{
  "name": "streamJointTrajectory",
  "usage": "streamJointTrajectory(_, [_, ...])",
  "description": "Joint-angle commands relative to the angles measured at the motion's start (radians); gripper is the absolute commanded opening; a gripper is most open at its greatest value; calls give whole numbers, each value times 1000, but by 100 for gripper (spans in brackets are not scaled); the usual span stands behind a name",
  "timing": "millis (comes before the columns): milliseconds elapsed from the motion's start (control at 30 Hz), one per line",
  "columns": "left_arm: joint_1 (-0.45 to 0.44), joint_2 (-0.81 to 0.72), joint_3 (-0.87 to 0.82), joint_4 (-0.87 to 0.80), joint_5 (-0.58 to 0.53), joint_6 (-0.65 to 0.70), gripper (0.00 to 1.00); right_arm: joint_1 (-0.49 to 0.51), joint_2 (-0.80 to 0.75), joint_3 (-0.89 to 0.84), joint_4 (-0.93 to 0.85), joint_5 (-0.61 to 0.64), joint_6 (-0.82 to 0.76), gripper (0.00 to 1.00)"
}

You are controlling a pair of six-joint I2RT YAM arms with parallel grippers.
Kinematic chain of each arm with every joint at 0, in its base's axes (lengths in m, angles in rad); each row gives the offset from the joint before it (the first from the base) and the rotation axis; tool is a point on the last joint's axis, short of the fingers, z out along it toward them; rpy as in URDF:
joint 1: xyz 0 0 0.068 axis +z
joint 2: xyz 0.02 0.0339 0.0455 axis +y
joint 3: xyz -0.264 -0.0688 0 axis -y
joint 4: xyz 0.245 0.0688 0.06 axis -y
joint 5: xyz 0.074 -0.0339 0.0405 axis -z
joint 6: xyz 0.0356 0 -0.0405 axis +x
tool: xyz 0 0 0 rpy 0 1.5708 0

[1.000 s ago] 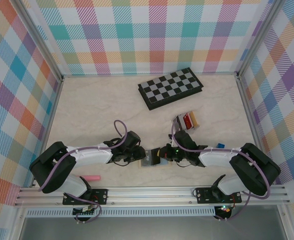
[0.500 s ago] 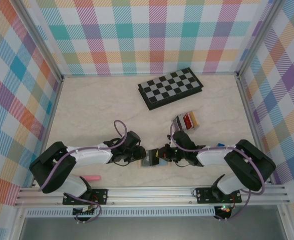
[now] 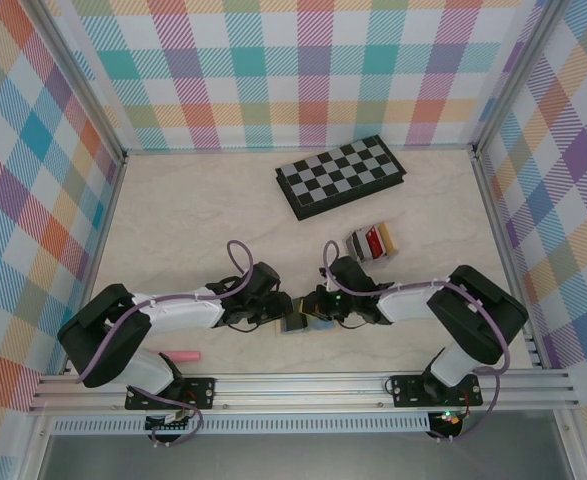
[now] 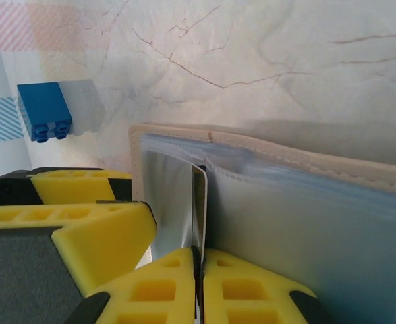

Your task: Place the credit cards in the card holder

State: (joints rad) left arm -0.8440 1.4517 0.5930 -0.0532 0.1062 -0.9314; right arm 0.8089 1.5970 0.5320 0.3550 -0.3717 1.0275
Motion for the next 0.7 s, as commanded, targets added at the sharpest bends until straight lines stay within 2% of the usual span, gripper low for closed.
streamJointTrajectory(0, [-25,13,-21,36,25,-14,43,30,20,43,-65,-5,-9,12])
streamJointTrajectory(200, [-24,6,-30,29,15,-14,41,30,-70,54,-247,82,-66,22])
streamJointTrajectory(267, [-24,7,-32,29,16,-14,40,30,-86,62,-291,100,-80,23])
streamJointTrajectory(500, [-24,18,-31,46,26,-12,38,30,-30,88,-248,39,-89,9])
streamJointTrajectory(667, [-25,18,-32,52,29,-12,38,39,4,128,-213,-22,-109,10])
